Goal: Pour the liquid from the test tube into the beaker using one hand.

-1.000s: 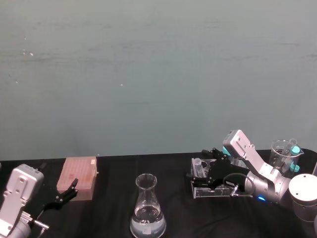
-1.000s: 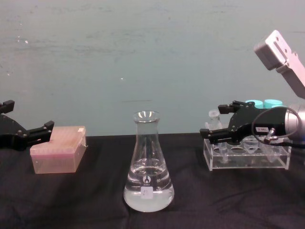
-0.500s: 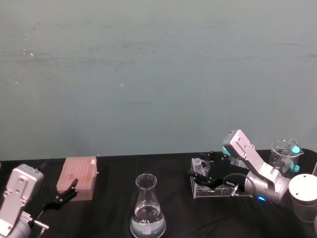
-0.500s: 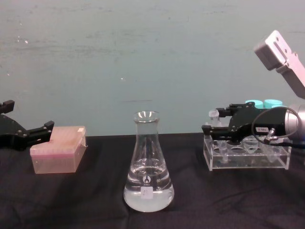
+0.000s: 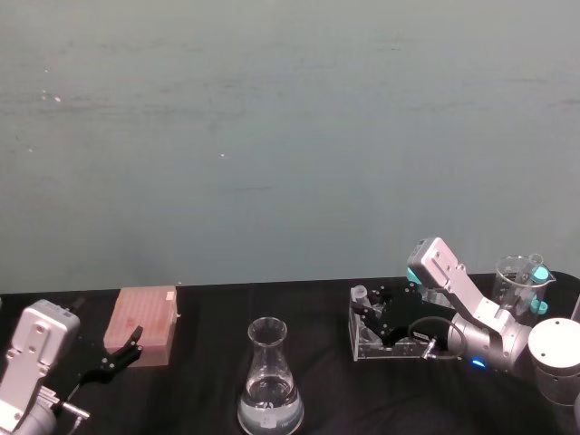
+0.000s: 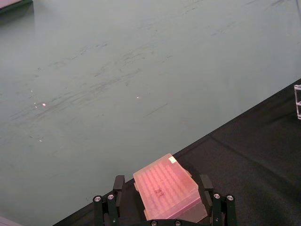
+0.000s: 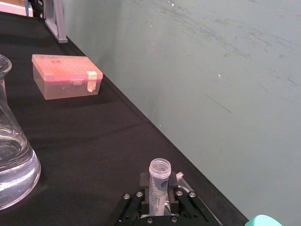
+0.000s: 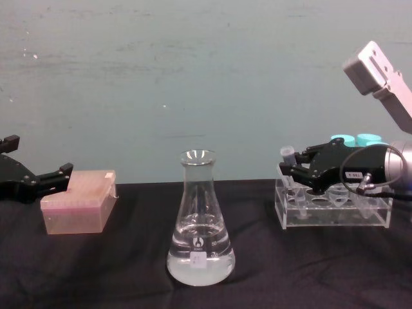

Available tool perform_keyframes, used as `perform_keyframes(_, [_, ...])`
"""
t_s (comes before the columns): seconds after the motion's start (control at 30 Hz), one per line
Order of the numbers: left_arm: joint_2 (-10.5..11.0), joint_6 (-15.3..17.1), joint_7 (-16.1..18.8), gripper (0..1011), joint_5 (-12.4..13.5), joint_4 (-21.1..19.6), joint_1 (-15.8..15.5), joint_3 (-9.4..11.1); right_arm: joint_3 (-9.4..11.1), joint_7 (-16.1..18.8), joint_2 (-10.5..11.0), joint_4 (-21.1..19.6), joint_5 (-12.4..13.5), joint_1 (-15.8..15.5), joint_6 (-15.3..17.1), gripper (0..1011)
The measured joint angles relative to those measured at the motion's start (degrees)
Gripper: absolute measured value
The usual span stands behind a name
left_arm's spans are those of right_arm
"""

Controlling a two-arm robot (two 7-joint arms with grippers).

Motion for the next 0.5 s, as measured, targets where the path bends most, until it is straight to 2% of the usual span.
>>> perform_keyframes(0.07, [0.0,0.0,0.0,1000,0.0,0.0,0.0,0.0,0.0,0.0,0.0,0.0,0.0,0.0,0.0,212])
perform_keyframes(0.5, [0.0,0.0,0.0,1000,0.0,0.0,0.0,0.0,0.01,0.0,0.0,0.0,0.0,0.0,0.0,212])
